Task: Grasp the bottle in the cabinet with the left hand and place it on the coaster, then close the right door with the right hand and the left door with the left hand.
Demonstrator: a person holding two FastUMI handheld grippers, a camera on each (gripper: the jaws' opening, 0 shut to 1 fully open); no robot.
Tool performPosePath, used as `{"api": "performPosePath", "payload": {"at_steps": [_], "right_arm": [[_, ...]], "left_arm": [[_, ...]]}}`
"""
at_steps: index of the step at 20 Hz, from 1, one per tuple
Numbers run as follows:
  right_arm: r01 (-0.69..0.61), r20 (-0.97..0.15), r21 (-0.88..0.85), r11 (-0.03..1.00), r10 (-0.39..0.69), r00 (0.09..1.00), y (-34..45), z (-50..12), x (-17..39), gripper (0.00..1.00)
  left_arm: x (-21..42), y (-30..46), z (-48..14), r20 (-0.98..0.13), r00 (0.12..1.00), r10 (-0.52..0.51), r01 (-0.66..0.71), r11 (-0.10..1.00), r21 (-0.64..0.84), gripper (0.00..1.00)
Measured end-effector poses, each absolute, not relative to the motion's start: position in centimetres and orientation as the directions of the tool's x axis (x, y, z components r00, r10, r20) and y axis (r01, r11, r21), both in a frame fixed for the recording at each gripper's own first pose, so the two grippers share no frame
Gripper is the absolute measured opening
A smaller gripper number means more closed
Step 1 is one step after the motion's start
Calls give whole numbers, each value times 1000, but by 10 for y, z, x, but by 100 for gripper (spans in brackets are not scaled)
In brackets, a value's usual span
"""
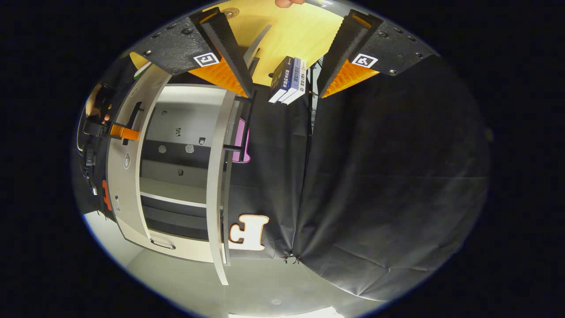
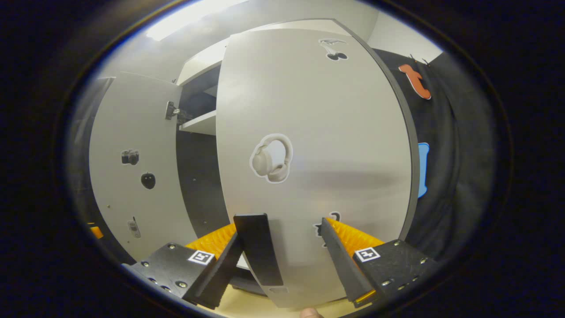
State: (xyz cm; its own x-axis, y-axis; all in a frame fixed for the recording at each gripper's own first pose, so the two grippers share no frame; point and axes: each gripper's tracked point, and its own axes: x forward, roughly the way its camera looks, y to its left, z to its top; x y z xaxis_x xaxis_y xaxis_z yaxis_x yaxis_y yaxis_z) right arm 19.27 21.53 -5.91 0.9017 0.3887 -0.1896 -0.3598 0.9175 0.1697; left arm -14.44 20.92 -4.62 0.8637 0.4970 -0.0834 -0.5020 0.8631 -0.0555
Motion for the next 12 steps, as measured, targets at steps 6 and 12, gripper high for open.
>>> {"api": "performPosePath", "payload": {"at_steps": [6,12], "right_arm": [[-294,-189,148,944,319,929,221,-61,199,100],[-232,-185,136,963,255,949,226,-63,203,97]], "left_arm": [[-140,223,-47,-78,873,481,-486,870,-76,93],[-138,238,-49,-71,878,473,-478,873,-95,88]]}}
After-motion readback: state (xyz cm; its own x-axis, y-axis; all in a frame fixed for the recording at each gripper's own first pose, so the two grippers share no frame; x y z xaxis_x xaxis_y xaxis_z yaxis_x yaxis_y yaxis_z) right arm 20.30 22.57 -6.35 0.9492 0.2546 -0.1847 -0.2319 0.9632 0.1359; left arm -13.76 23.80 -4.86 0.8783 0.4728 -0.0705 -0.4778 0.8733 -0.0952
